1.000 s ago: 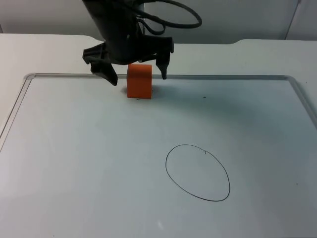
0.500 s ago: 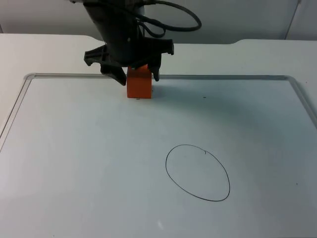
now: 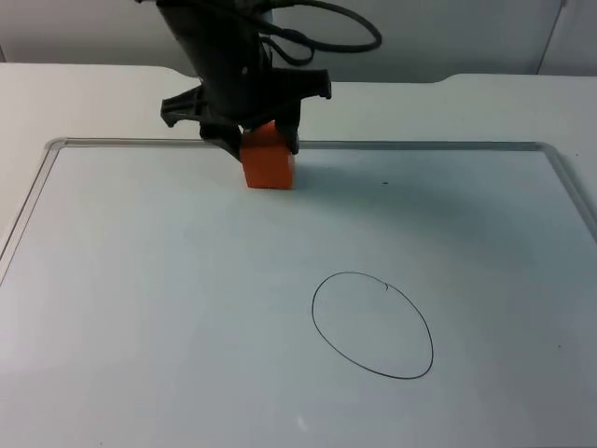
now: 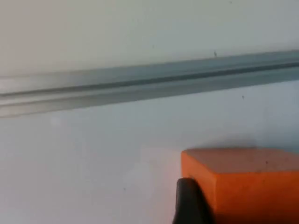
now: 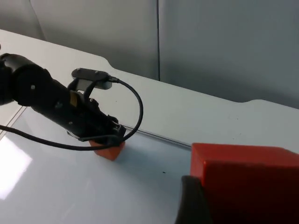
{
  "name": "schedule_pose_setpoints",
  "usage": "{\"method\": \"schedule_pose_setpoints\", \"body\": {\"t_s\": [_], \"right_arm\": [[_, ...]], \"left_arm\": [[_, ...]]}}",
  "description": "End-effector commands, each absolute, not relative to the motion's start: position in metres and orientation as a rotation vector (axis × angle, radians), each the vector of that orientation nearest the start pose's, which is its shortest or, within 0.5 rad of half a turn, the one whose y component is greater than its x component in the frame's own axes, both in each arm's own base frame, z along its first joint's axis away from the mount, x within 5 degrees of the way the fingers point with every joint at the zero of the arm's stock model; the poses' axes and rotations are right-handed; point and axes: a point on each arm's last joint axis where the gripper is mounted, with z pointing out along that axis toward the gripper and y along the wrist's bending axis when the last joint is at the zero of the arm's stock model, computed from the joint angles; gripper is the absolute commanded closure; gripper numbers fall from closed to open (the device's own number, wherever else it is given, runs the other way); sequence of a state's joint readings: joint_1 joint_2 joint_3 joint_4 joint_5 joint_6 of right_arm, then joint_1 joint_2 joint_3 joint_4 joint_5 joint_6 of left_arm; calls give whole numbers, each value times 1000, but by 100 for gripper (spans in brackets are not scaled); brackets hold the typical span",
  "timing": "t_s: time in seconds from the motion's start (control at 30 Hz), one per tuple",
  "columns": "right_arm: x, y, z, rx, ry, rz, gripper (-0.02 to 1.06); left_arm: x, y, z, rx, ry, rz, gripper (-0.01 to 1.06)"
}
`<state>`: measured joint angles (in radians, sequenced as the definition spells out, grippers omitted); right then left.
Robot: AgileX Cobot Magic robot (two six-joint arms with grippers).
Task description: Pick up one cube with the left hand and another cube with the right hand. First place the cube in the right hand at the target position, then stack the cube in the left hand on top.
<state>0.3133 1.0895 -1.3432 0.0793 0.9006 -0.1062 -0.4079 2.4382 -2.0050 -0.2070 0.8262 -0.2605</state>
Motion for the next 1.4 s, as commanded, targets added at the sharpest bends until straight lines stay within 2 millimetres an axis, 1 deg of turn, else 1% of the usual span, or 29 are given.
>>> {"method": "schedule_pose_setpoints", "body": {"t_s": [0.0, 0.1, 0.13, 0.23, 0.3, 0.33, 0.43, 0.47, 0.53, 0.57, 0.6, 0.63, 0.67, 0.7, 0.73, 0.77, 0.8, 0.83, 0.87, 0.93, 0.97, 1.0, 1.1, 1.13, 1.17, 1.2, 1.27, 1.33, 1.37], "right_arm": [[198, 69, 450, -430, 2064, 203, 105], [198, 69, 450, -430, 2062, 204, 105], [198, 69, 450, -430, 2062, 204, 105], [198, 69, 450, -430, 2062, 204, 105], [198, 69, 450, -430, 2062, 204, 105], [198, 69, 450, -430, 2062, 204, 105], [198, 69, 450, -428, 2062, 213, 105], [198, 70, 450, -428, 2063, 217, 105], [198, 70, 450, -428, 2063, 217, 105], [198, 70, 450, -428, 2063, 217, 105], [198, 70, 450, -428, 2063, 217, 105], [198, 70, 450, -427, 2061, 217, 105], [198, 70, 450, -427, 2061, 217, 105], [198, 70, 450, -427, 2061, 217, 105], [198, 70, 450, -428, 2065, 220, 105], [198, 70, 449, -430, 2073, 219, 105], [200, 71, 446, -434, 2091, 219, 105], [200, 71, 446, -434, 2091, 219, 105], [202, 71, 443, -439, 2115, 217, 105], [209, 74, 434, -455, 2186, 213, 105], [212, 75, 429, -462, 2218, 210, 105], [212, 75, 429, -462, 2218, 210, 105], [226, 79, 415, -478, 2290, 204, 105], [233, 82, 409, -487, 2313, 200, 105], [233, 82, 409, -487, 2313, 200, 105], [238, 85, 404, -498, 2335, 198, 105], [250, 97, 388, -555, 2394, 194, 105], [257, 120, 371, -649, 2439, 212, 105], [257, 120, 371, -649, 2439, 212, 105]], "left_arm": [[466, -223, 162, 102, 2767, -463, 82], [456, -220, 218, 257, 2717, -462, 82], [456, -220, 218, 257, 2717, -462, 82], [433, -210, 282, 453, 2658, -440, 82], [414, -200, 314, 556, 2648, -389, 82], [414, -200, 314, 556, 2648, -389, 82], [394, -183, 357, 597, 2555, -267, 82], [379, -174, 375, 592, 2526, -232, 82], [374, -170, 379, 592, 2519, -219, 82], [360, -162, 389, 597, 2503, -184, 82], [352, -157, 393, 611, 2498, -162, 82], [338, -150, 397, 625, 2497, -144, 82], [338, -150, 397, 625, 2497, -144, 82], [328, -144, 393, 641, 2515, -121, 82], [308, -136, 392, 677, 2526, -108, 82], [301, -133, 389, 684, 2540, -105, 82], [287, -126, 381, 699, 2569, -97, 82], [287, -126, 381, 699, 2569, -97, 82], [266, -117, 367, 718, 2618, -87, 82], [237, -107, 344, 721, 2663, -127, 82], [225, -104, 330, 712, 2675, -148, 82], [225, -104, 330, 712, 2675, -148, 82], [189, -93, 302, 673, 2696, -235, 82], [178, -90, 296, 662, 2698, -262, 82], [178, -90, 296, 662, 2698, -262, 82], [167, -87, 289, 651, 2709, -289, 82], [152, -82, 278, 626, 2716, -321, 82], [141, -77, 275, 574, 2699, -335, 82], [141, -77, 275, 574, 2699, -335, 82]]}}
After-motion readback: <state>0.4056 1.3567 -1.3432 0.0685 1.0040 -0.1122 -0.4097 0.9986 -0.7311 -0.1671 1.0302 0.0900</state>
